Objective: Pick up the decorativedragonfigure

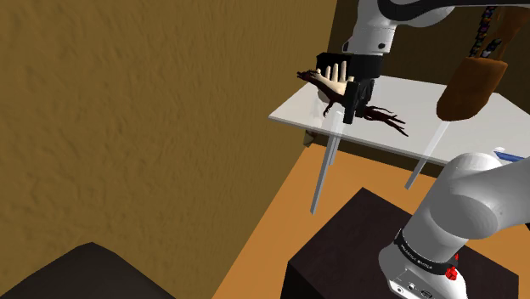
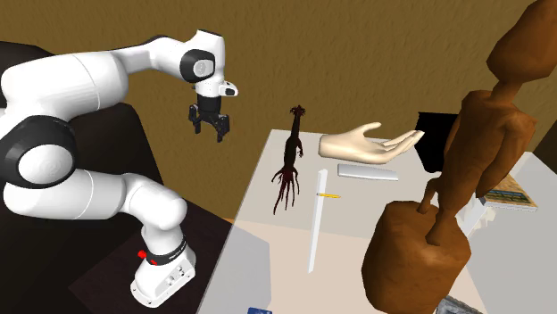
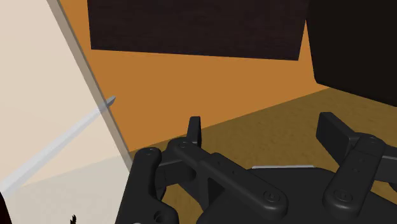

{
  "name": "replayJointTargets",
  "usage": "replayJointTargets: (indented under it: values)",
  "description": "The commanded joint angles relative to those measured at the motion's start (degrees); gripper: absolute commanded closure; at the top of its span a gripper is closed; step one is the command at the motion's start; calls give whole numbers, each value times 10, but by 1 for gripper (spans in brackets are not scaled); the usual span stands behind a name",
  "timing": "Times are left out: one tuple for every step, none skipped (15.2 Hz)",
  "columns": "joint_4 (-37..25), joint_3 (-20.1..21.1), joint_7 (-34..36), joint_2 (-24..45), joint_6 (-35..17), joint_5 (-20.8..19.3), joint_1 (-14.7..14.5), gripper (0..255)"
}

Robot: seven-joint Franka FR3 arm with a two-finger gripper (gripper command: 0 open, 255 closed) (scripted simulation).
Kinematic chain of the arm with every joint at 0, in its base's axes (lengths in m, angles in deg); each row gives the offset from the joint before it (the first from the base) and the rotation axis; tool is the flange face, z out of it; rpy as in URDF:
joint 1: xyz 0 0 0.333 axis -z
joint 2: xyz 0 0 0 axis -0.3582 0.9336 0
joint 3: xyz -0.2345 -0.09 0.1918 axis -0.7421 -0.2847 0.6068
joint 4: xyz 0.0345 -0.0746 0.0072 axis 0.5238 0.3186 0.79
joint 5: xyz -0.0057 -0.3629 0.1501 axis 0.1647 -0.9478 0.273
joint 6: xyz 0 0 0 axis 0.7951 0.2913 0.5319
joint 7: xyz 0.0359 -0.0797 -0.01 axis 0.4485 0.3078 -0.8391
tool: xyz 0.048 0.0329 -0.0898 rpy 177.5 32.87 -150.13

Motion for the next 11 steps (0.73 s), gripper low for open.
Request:
replayJointTargets:
  values:
    - [0, 0, 0, 0, 0, 0, 0, 0]
    - [2, -11, -17, 2, -10, -11, 4, 0]
    - [3, -23, -35, 5, -21, -23, 7, 0]
    - [4, -35, -52, 9, -32, -33, 11, 0]
    - [3, -46, -69, 13, -43, -44, 14, 0]
    - [2, -58, -86, 18, -55, -53, 17, 0]
    - [1, -70, -103, 25, -66, -62, 20, 0]
    - [-2, -82, -120, 31, -78, -71, 23, 0]
    - [-5, -94, -136, 39, -90, -79, 25, 0]
    - [-8, -106, -153, 47, -103, -86, 27, 0]
    - [-13, -118, -170, 56, -115, -92, 28, 0]
